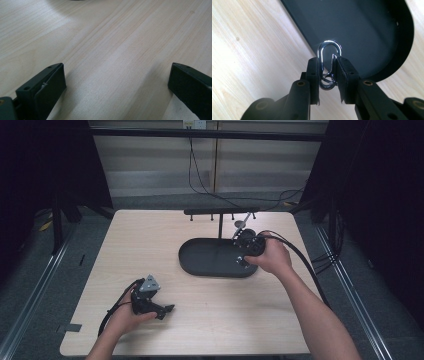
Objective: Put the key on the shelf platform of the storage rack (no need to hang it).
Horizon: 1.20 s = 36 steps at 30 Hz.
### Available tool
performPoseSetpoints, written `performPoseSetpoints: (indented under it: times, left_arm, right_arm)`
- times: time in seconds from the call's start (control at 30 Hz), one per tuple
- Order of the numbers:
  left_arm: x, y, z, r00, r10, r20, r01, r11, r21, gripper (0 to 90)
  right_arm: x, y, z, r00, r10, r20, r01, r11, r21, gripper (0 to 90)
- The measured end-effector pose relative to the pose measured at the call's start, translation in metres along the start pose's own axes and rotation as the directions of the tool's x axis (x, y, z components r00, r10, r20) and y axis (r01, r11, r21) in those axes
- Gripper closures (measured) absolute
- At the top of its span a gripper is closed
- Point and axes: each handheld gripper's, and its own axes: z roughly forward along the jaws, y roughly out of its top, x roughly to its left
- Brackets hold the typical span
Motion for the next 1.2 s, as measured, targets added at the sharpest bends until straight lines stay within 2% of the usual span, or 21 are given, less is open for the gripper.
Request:
performPoseSetpoints:
  times: [0.2,0.37,0.53,0.93,1.17,1.2]
  left_arm:
    - [0.0,0.0,0.0,1.0,0.001,-0.001,-0.001,1.0,0.0,1.0]
    - [0.0,0.0,0.0,1.0,0.0,-0.001,0.0,1.0,0.0,1.0]
    - [0.0,0.0,0.0,1.0,0.0,-0.001,0.0,1.0,0.0,1.0]
    - [0.0,0.0,0.0,1.0,-0.004,0.003,0.004,1.0,-0.001,0.9]
    - [0.0,0.0,0.0,1.0,-0.004,0.002,0.004,1.0,-0.001,0.9]
    - [0.0,0.0,0.0,1.0,-0.004,0.002,0.004,1.0,-0.001,0.9]
  right_arm:
    - [-0.004,0.002,-0.002,0.9999,0.01,0.008,-0.01,1.0,-0.018,72.9]
    - [-0.007,0.003,-0.001,0.9998,0.011,0.016,-0.011,1.0,-0.013,72.9]
    - [-0.009,0.004,0.003,0.9998,0.015,0.011,-0.015,1.0,-0.007,72.9]
    - [-0.017,0.011,0.013,0.9989,0.035,0.032,-0.035,0.999,-0.007,72.8]
    - [-0.018,0.014,0.02,0.999,0.029,0.036,-0.028,1.0,-0.005,72.7]
    - [-0.018,0.014,0.021,0.9986,0.039,0.037,-0.038,0.999,-0.006,72.7]
